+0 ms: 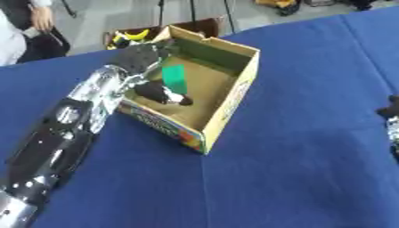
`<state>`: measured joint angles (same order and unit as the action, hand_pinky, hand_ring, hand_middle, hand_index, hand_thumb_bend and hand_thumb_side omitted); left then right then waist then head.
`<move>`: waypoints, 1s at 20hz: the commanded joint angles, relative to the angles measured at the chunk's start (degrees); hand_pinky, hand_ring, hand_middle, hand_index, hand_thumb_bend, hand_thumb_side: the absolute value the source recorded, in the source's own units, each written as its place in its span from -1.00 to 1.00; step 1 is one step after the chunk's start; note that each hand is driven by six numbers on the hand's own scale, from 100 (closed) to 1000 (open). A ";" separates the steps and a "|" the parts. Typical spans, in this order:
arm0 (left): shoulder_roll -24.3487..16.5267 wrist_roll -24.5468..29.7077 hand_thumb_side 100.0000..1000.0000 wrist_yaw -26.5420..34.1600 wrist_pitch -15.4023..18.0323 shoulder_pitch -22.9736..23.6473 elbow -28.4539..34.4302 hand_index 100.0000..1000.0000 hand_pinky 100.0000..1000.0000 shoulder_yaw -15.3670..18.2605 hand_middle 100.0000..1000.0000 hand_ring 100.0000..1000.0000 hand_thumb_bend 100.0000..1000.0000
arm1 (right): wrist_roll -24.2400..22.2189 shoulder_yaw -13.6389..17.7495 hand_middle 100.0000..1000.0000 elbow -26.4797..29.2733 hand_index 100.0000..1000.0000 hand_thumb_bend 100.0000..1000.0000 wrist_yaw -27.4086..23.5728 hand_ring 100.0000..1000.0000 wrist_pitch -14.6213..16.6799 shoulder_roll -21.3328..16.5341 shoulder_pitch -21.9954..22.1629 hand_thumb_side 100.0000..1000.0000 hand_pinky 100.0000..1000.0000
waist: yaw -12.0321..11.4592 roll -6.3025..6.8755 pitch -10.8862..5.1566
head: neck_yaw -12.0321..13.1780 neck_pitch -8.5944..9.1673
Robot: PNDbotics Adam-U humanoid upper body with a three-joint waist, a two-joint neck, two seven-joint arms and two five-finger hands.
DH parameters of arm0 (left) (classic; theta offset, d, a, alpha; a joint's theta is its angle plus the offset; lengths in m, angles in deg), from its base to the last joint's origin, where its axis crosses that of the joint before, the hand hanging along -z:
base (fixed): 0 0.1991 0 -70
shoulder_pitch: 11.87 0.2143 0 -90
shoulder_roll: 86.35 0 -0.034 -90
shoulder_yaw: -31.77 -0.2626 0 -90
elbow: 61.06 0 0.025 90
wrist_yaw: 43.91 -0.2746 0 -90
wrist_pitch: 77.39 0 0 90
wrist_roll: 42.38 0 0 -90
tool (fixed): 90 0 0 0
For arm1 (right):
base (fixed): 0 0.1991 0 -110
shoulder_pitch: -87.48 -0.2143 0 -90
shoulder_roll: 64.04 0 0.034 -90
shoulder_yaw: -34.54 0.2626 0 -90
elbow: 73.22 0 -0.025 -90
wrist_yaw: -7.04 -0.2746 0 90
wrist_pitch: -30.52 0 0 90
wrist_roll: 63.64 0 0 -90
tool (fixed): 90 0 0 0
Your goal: Pick up objects on the table and place them in the box.
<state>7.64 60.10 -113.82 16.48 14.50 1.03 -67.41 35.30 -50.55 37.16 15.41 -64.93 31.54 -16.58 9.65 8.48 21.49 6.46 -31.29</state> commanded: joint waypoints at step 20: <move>-11.54 -8.70 1.00 47.67 -10.68 21.05 51.10 0.75 -0.39 9.91 0.28 0.11 -0.15 | 1.77 1.87 0.22 1.01 0.60 -1.00 -0.01 0.70 0.03 -0.15 0.04 0.37 0.62 | -4.95 -3.24 -2.00 | -3.13 -2.13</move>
<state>-3.01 52.34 -67.98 6.10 36.06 49.76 -58.71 36.74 -49.11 37.16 15.42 -64.92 31.65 -16.12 4.67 5.44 20.76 3.46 -33.26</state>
